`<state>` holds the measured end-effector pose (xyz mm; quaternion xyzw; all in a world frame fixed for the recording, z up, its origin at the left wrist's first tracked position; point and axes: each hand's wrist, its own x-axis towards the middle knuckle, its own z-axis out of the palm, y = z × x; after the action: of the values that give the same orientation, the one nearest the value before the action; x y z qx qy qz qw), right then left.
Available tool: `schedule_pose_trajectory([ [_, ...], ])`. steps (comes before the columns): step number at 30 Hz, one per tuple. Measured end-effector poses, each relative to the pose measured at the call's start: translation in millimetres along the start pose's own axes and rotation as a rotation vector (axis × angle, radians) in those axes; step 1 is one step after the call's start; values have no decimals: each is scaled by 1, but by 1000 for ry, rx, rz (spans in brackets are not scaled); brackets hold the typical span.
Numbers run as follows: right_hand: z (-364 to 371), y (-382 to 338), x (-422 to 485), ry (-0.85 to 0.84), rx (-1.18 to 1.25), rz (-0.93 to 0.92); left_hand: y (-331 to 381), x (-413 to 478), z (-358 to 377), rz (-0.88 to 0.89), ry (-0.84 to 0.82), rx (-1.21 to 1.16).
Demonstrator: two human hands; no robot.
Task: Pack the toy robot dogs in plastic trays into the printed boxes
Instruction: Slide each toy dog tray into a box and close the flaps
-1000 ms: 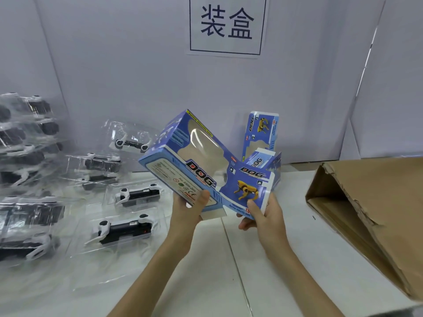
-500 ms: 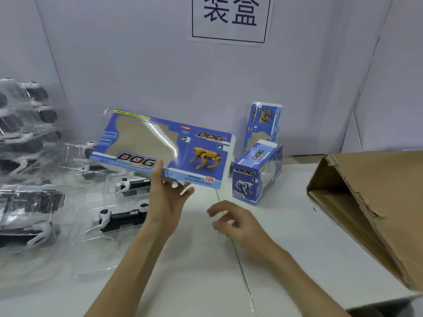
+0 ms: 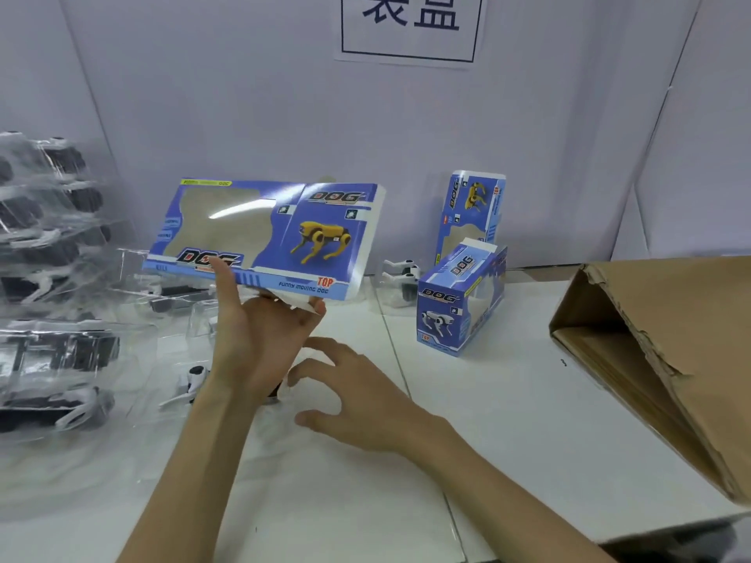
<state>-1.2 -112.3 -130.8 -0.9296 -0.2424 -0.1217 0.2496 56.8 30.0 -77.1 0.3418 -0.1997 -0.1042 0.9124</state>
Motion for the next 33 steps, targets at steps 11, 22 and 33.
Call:
schedule_pose_trajectory([
  [11,-74,14,-85,55,-108,239,-1,2,-8,-156,-7,-203],
  [22,-74,0,-59,-404,133,247,6,4,-25,-289,17,-470],
  [33,-92,7,-84,71,-133,152,10,6,-37,-225,51,-383],
])
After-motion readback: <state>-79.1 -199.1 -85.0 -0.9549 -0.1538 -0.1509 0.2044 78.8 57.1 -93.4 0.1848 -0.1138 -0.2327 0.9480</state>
